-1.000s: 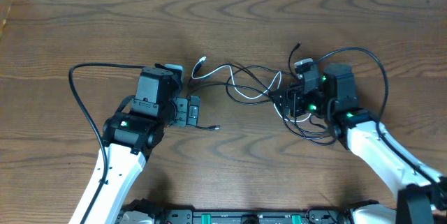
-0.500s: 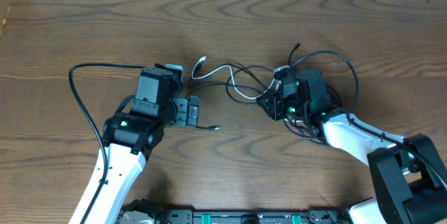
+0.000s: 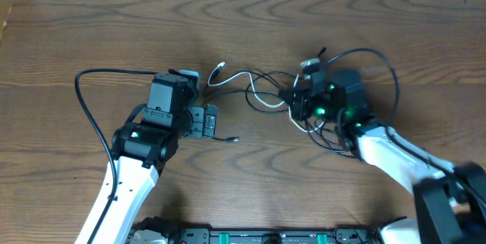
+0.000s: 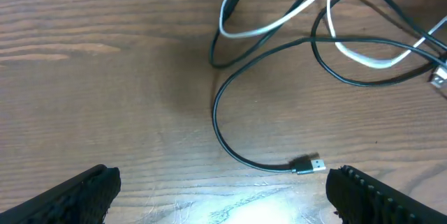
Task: Untangle cables
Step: 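Carry the white cable with the right gripper to the upper right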
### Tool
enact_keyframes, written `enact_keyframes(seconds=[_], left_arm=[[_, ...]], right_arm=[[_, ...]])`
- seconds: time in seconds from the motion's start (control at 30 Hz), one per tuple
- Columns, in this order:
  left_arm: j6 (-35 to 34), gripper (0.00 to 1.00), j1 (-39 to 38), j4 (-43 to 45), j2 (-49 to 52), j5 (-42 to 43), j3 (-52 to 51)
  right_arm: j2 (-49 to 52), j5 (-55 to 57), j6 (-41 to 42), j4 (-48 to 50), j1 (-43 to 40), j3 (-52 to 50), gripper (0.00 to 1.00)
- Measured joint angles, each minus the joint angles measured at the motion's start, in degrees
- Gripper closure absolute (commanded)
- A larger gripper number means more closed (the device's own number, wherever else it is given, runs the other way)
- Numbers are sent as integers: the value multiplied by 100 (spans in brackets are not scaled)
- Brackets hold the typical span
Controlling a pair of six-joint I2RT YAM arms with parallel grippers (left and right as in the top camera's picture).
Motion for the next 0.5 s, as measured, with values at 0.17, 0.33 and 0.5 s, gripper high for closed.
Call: enact_keyframes(seconds=[0.17,0.33,0.5], left_arm=[[0,1,0,2,0,-2,0],[0,1,0,-2,0,0,0],[0,1,0,0,0,0,0]], right_arm=[[-1071,-350,476,822,-186,-4,99],[-2221,-391,726,1493,-339,-2,99],[-3130,-138,791,1593,-470,-2,99]])
